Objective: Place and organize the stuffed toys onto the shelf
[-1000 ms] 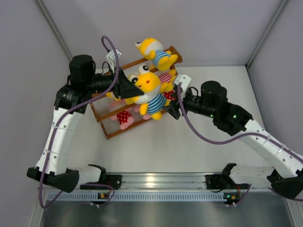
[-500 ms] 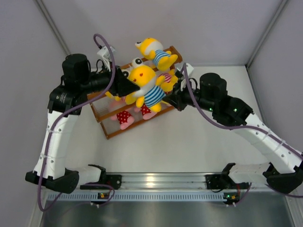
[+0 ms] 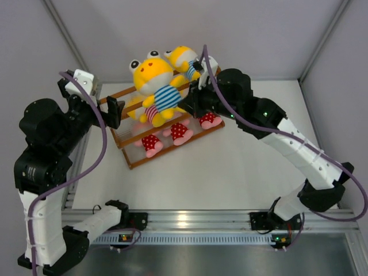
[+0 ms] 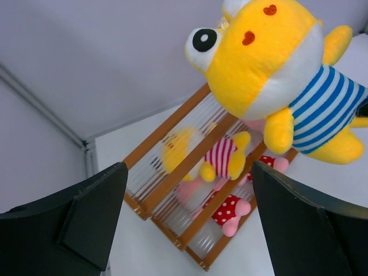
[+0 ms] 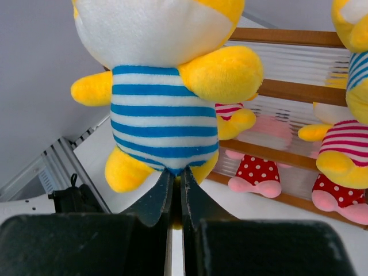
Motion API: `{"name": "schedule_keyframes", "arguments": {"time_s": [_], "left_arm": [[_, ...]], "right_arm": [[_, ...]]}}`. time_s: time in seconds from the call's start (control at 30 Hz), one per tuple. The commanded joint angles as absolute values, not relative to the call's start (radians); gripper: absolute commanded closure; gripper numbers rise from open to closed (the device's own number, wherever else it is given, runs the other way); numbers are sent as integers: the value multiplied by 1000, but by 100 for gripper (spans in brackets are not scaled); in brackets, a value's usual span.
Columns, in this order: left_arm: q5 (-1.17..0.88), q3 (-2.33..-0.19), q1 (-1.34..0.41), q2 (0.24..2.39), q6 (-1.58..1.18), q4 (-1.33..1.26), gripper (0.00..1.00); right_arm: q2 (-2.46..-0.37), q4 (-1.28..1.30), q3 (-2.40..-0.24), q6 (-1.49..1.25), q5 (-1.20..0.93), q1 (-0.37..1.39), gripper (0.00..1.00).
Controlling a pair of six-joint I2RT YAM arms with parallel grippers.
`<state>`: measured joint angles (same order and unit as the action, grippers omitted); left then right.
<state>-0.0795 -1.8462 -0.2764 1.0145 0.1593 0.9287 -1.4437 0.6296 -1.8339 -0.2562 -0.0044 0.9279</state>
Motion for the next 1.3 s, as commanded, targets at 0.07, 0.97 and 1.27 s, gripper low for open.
{"name": "schedule_keyframes", "arguments": {"time_s": [0.07,0.97,1.27], "left_arm": [[112,-1864,-272,966,259,953,6],[106,-1792,-275,885,347,959,4],[100,-1778,-276,884,357,957,4]], "right_arm": [[-1627,708,-2124,-324,-21,940,100],[-1914,571,-2287,-614,-334,818,95],[-1971,638,-2322,-595,-413,789,87]]}}
